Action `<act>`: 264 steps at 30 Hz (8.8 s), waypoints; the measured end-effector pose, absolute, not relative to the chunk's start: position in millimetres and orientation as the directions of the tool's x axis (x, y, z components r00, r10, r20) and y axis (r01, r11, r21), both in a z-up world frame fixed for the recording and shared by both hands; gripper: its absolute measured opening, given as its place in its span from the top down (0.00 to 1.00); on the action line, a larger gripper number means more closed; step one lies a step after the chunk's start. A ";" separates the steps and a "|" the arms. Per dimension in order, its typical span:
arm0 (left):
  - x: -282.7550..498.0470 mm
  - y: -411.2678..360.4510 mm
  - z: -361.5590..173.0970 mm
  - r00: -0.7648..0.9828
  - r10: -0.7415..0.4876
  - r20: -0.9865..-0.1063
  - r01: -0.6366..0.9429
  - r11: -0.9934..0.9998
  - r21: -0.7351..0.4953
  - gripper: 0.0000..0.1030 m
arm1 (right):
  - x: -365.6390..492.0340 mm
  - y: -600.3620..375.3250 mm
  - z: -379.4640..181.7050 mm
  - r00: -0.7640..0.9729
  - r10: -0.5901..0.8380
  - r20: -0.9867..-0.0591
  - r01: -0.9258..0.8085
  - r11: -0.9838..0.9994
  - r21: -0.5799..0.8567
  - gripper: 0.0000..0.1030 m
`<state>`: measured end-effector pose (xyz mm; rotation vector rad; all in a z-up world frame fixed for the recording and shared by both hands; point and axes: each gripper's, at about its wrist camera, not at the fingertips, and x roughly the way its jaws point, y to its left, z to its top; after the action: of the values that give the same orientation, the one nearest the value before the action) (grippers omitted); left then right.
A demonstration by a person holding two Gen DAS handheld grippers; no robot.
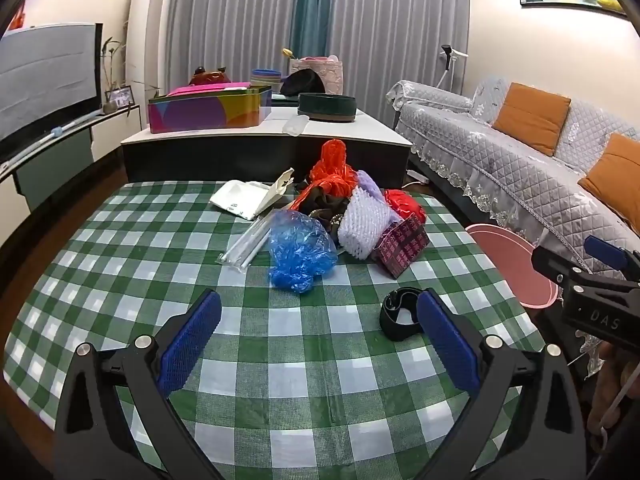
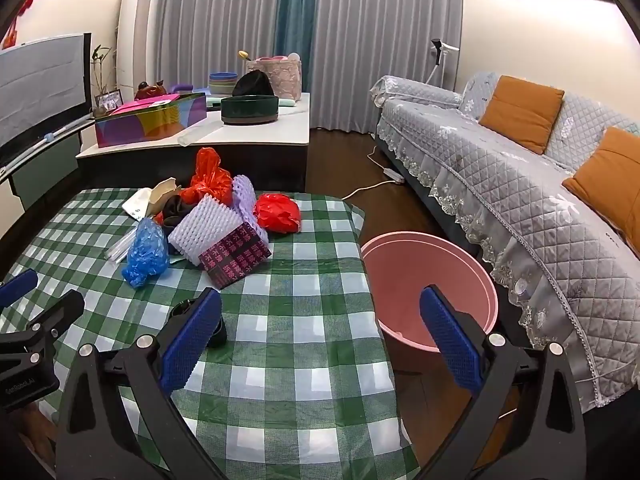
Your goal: Collect trash
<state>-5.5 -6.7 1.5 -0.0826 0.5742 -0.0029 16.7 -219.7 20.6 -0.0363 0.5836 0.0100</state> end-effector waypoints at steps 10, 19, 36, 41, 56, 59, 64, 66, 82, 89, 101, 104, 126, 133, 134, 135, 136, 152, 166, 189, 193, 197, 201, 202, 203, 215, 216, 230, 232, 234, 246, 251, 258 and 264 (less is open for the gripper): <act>-6.2 -5.6 1.3 0.841 -0.026 -0.541 -0.020 0.997 -0.079 0.08 | 16.6 -219.3 20.8 0.835 -0.002 -0.550 -0.019 0.999 -0.033 0.06; -6.4 -5.1 1.4 0.841 -0.026 -0.541 -0.020 0.997 -0.079 0.08 | 17.0 -219.1 21.3 0.835 -0.003 -0.550 -0.019 0.999 -0.034 0.06; -6.0 -5.9 2.2 0.841 -0.027 -0.540 -0.017 0.997 -0.077 0.08 | 17.0 -219.1 21.5 0.835 -0.004 -0.550 -0.018 0.999 -0.036 0.06; -5.9 -5.7 2.3 0.841 -0.027 -0.540 -0.017 0.997 -0.077 0.08 | 17.1 -219.0 21.9 0.836 -0.005 -0.549 -0.018 0.999 -0.036 0.06; -5.9 -7.3 5.6 0.849 -0.018 -0.527 -0.024 0.997 -0.074 0.08 | 16.3 -214.1 22.8 0.843 -0.004 -0.538 -0.025 0.999 -0.047 0.06; -6.2 -6.4 4.9 0.850 -0.005 -0.527 -0.034 0.997 -0.066 0.10 | 16.2 -213.9 22.2 0.845 -0.006 -0.534 -0.021 0.999 -0.045 0.06; -5.8 -4.2 3.2 0.849 0.007 -0.528 -0.047 0.997 -0.062 0.12 | 17.2 -213.2 21.4 0.844 -0.005 -0.536 -0.024 0.999 -0.047 0.07; -5.1 -4.1 2.9 0.849 0.009 -0.528 -0.049 0.997 -0.062 0.13 | 17.7 -212.9 20.8 0.843 -0.004 -0.537 -0.024 0.999 -0.045 0.08; 17.9 6.6 -8.4 0.840 0.015 -0.543 -0.064 0.995 -0.072 0.33 | 44.2 -186.0 -8.4 0.777 0.167 -0.607 -0.154 0.985 0.075 0.50; 42.7 12.0 -14.2 0.831 0.008 -0.556 -0.048 0.997 -0.058 0.53 | 66.8 -170.3 -28.3 0.720 0.239 -0.652 -0.194 0.971 0.141 0.55; 94.3 16.4 -39.3 0.781 0.000 -0.625 -0.074 0.993 -0.093 0.55 | 90.6 -159.8 -64.9 0.596 0.309 -0.742 -0.229 0.950 0.211 0.61; 101.5 11.5 -45.1 0.765 -0.005 -0.644 -0.069 0.994 -0.089 0.57 | 93.2 -158.1 -70.2 0.575 0.325 -0.751 -0.240 0.944 0.225 0.72; 101.0 3.2 -45.7 0.740 -0.029 -0.672 -0.027 0.997 -0.073 0.98 | 97.7 -179.4 -41.8 0.682 0.240 -0.691 -0.176 0.971 0.164 0.91; 83.3 -0.3 -32.1 0.763 -0.053 -0.644 0.004 0.997 -0.077 0.98 | 88.4 -192.0 -19.0 0.740 0.185 -0.647 -0.131 0.983 0.131 0.91; 79.7 -1.6 -29.1 0.768 -0.057 -0.638 0.010 0.997 -0.078 0.98 | 87.1 -193.8 -15.4 0.746 0.180 -0.641 -0.126 0.984 0.129 0.91; 76.7 -2.6 -26.2 0.773 -0.061 -0.632 0.015 0.997 -0.078 0.98 | 84.4 -196.5 -10.3 0.756 0.173 -0.632 -0.121 0.985 0.126 0.91; 73.6 -3.6 -23.7 0.777 -0.064 -0.626 0.019 0.997 -0.078 0.98 | 81.6 -199.2 -5.3 0.765 0.165 -0.623 -0.115 0.986 0.121 0.91; 40.3 -37.1 14.1 0.818 -0.151 -0.555 0.126 0.989 -0.082 0.98 | 44.4 -265.0 75.0 0.854 0.051 -0.518 -0.005 0.996 0.091 0.91; 56.2 -97.4 44.2 0.814 -0.245 -0.527 0.223 0.969 -0.106 0.98 | 66.8 -360.2 121.1 0.872 -0.039 -0.488 0.081 0.995 0.064 0.91; 142.3 -211.4 23.6 0.768 -0.349 -0.536 0.366 0.927 -0.079 0.98 | 129.1 -434.8 80.0 0.867 -0.154 -0.474 0.224 0.970 0.094 0.91; 152.8 -221.2 20.4 0.761 -0.364 -0.537 0.382 0.920 -0.083 0.98 | 134.4 -439.6 73.9 0.859 -0.163 -0.486 0.235 0.968 0.091 0.91; 159.5 -230.3 16.3 0.753 -0.373 -0.543 0.395 0.915 -0.080 0.98 | 138.2 -444.3 67.6 0.849 -0.167 -0.502 0.244 0.965 0.091 0.91; 163.6 -237.7 12.0 0.748 -0.380 -0.544 0.411 0.909 -0.071 0.98 | 142.4 -447.9 60.0 0.836 -0.162 -0.524 0.250 0.963 0.102 0.91; 164.2 -239.4 10.9 0.746 -0.383 -0.545 0.414 0.908 -0.071 0.98 | 143.8 -447.8 58.1 0.833 -0.159 -0.530 0.249 0.963 0.102 0.91; 165.2 -240.1 9.6 0.743 -0.385 -0.547 0.417 0.906 -0.072 0.98 | 144.8 -447.4 57.0 0.831 -0.159 -0.533 0.249 0.963 0.100 0.91; 175.3 -248.9 -5.9 0.719 -0.403 -0.567 0.435 0.896 -0.085 0.98 | 155.1 -441.6 45.5 0.817 -0.162 -0.553 0.245 0.966 0.079 0.91; 176.1 -249.8 -7.2 0.716 -0.404 -0.569 0.437 0.895 -0.086 0.98 | 155.8 -441.7 45.3 0.816 -0.162 -0.554 0.245 0.966 0.079 0.91; 187.2 -261.0 -15.0 0.684 -0.438 -0.583 0.467 0.877 -0.112 0.66 | 162.7 -446.2 40.5 0.796 -0.200 -0.571 0.298 0.951 0.083 0.51; 187.0 -259.6 -14.5 0.687 -0.434 -0.582 0.462 0.880 -0.110 0.66 | 162.8 -445.1 41.3 0.798 -0.201 -0.568 0.295 0.952 0.078 0.50; 185.9 -257.1 -14.0 0.690 -0.429 -0.583 0.456 0.883 -0.109 0.66 | 163.0 -443.8 41.8 0.798 -0.201 -0.568 0.293 0.953 0.074 0.50; 172.9 -240.7 0.2 0.717 -0.398 -0.572 0.428 0.899 -0.089 0.66 | 158.7 -432.6 53.5 0.818 -0.183 -0.546 0.269 0.960 0.082 0.50; 161.4 -229.9 8.8 0.732 -0.382 -0.565 0.417 0.906 -0.073 0.66 | 153.6 -427.4 61.4 0.832 -0.174 -0.526 0.255 0.963 0.085 0.50; 141.2 -208.3 23.8 0.760 -0.349 -0.549 0.389 0.920 -0.046 0.66 | 144.5 -415.7 74.2 0.853 -0.149 -0.500 0.226 0.970 0.095 0.50; 122.9 -184.8 38.5 0.786 -0.320 -0.529 0.358 0.933 -0.034 0.66 | 134.1 -396.9 87.2 0.874 -0.116 -0.472 0.183 0.978 0.099 0.50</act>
<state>122.9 -184.8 38.5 0.0695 0.5574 -0.3658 134.1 -396.9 87.2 0.1421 0.4831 -0.1568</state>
